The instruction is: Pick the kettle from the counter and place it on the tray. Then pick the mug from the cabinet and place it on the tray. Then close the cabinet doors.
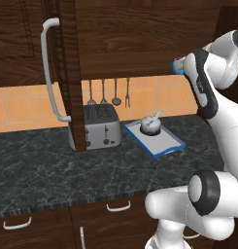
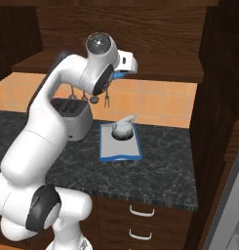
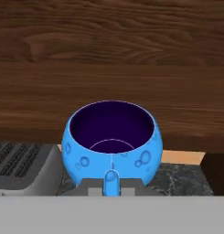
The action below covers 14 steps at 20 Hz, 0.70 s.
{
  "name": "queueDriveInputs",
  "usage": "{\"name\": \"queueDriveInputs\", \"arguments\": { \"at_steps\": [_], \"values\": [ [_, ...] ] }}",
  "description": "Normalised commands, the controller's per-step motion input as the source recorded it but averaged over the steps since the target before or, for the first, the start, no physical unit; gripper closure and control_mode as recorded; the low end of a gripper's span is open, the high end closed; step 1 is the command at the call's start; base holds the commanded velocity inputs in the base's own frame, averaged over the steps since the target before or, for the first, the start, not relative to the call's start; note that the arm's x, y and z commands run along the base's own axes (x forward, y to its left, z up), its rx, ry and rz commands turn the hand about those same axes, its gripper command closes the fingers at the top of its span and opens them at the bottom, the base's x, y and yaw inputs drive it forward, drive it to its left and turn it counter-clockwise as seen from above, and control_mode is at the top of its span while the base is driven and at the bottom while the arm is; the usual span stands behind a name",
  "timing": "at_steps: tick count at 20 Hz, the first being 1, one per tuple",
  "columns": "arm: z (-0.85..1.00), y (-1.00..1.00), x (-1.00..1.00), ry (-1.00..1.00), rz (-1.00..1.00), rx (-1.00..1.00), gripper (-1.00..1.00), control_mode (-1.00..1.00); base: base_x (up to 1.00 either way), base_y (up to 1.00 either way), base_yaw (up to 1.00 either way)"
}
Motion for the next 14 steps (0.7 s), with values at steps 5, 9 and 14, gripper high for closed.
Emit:
{"name": "queueDriveInputs", "arguments": {
  "at_steps": [5, 9, 14],
  "values": [
    [-0.03, -0.11, -0.98, 0.02, 0.32, -0.15, 1.00, -1.00, 0.00, 0.00, 0.00],
    [-0.23, 0.00, -0.68, 0.03, 0.20, -0.12, 1.00, -1.00, 0.00, 0.00, 0.00],
    [-0.48, 0.03, -0.27, 0.01, 0.09, -0.01, 1.00, -1.00, 0.00, 0.00, 0.00]
  ]
}}
